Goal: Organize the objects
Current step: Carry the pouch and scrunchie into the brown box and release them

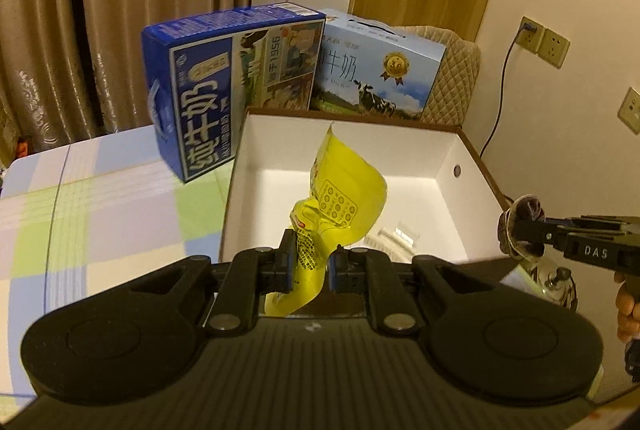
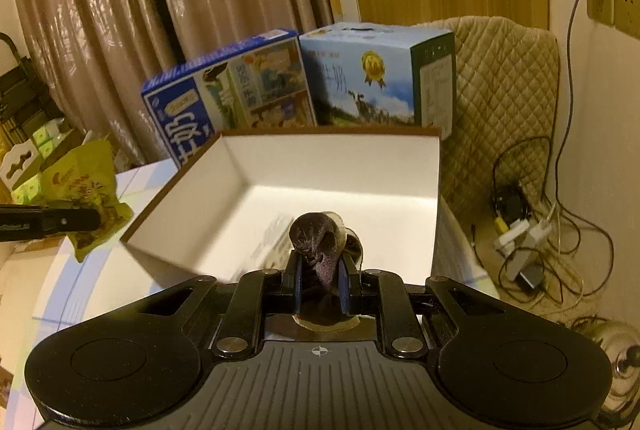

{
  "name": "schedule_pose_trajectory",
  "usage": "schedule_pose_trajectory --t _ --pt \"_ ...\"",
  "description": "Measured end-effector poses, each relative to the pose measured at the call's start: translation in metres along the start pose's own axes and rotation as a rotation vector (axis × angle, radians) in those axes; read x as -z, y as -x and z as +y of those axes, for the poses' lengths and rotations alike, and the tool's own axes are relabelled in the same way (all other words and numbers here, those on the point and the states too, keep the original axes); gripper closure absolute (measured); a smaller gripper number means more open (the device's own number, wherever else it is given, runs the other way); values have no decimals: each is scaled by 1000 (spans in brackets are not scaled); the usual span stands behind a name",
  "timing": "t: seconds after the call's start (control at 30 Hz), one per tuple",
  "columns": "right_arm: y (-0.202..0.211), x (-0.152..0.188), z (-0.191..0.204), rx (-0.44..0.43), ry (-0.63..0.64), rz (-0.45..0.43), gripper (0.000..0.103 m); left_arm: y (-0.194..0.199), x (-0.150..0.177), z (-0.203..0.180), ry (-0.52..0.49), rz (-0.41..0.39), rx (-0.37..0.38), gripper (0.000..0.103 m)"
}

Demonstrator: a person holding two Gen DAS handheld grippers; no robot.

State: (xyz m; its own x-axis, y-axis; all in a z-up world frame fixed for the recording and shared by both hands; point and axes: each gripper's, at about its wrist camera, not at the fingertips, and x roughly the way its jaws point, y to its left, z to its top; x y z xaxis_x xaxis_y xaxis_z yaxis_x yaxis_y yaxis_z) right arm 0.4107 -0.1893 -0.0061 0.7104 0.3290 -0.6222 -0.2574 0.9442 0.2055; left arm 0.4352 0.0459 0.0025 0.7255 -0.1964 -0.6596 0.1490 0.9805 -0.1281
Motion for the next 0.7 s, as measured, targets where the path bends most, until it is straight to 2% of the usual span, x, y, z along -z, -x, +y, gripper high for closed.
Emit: schedule_pose_trajectory --t 0.13,0.27,0.5,0.7 --pt "-15 -13 -3 8 -2 -1 89 -24 -19 -4 6 21 -2 91" --pt "-32 -21 -7 17 -6 6 89 -58 -31 -6 12 84 -20 91" --pt "-61 -21 -19 41 -20 60 89 -114 -34 -8 19 210 -64 91" --pt "-78 -15 -29 58 -36 107 88 -144 -24 -8 21 298 -98 91"
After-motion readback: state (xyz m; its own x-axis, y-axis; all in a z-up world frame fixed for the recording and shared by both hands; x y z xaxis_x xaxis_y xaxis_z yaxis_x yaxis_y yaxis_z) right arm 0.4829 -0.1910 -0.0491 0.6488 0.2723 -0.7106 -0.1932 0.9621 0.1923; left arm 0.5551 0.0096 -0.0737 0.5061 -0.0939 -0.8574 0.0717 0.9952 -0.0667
